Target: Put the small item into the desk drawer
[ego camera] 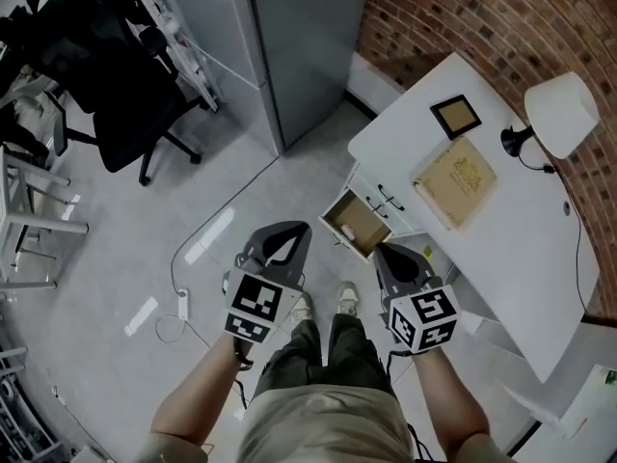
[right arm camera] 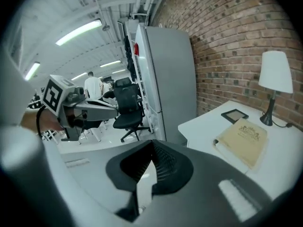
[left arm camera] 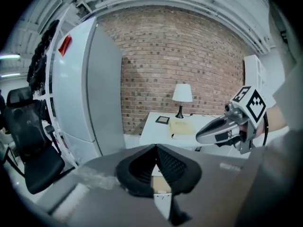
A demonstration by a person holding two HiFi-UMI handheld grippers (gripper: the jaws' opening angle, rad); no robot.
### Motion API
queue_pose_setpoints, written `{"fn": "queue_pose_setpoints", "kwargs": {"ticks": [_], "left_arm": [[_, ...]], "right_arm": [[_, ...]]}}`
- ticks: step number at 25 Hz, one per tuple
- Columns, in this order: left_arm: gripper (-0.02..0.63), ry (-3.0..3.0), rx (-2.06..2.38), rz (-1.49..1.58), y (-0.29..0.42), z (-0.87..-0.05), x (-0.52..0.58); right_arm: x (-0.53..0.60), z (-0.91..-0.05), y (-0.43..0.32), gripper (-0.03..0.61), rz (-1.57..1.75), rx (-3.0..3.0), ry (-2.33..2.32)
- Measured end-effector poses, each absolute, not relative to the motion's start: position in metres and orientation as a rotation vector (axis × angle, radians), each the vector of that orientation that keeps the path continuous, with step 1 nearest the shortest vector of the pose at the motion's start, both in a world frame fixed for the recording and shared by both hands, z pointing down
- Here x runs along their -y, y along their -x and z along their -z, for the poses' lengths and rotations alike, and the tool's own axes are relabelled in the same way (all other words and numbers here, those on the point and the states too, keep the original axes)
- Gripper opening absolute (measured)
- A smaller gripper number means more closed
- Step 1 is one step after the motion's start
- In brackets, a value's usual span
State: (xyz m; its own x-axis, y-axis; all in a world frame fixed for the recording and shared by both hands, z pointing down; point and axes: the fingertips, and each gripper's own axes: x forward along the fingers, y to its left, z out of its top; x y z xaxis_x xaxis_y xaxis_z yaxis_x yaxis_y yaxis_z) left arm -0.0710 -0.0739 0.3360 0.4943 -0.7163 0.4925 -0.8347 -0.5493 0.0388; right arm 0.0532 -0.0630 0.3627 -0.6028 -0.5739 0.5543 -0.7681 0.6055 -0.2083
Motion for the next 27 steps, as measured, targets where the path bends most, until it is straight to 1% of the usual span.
{"fn": "queue_pose_setpoints", "kwargs": {"ticks": [7, 13, 17, 22, 27], "left_arm": [[0.003, -2.546, 1.349, -0.564, 0.081, -0.27, 0.047], [0.003, -2.581, 1.434, -0.55, 0.097, -0.219, 0.031], [0.002, -2.584, 1.447, -0.5, 0.105, -0.203, 0.023], [0.003, -2.571, 1.438, -0.483, 0.11, -0.203, 0.017], [0.003, -2.568, 1.445, -0.485, 0.118, -0.198, 0.021]], "right_arm": [[0.047, -0.265, -0.036, 0.003, -0.459, 2.536, -1.078], [0.029, -0.197, -0.016, 0.003, -0.259, 2.607, -1.037], [0.028, -0.175, -0.005, 0.003, -0.231, 2.647, -1.023], [0.034, -0.161, 0.001, 0.003, -0.313, 2.692, -1.016], [0.041, -0.155, 0.003, 0.003, -0.315, 2.69, -1.031]]}}
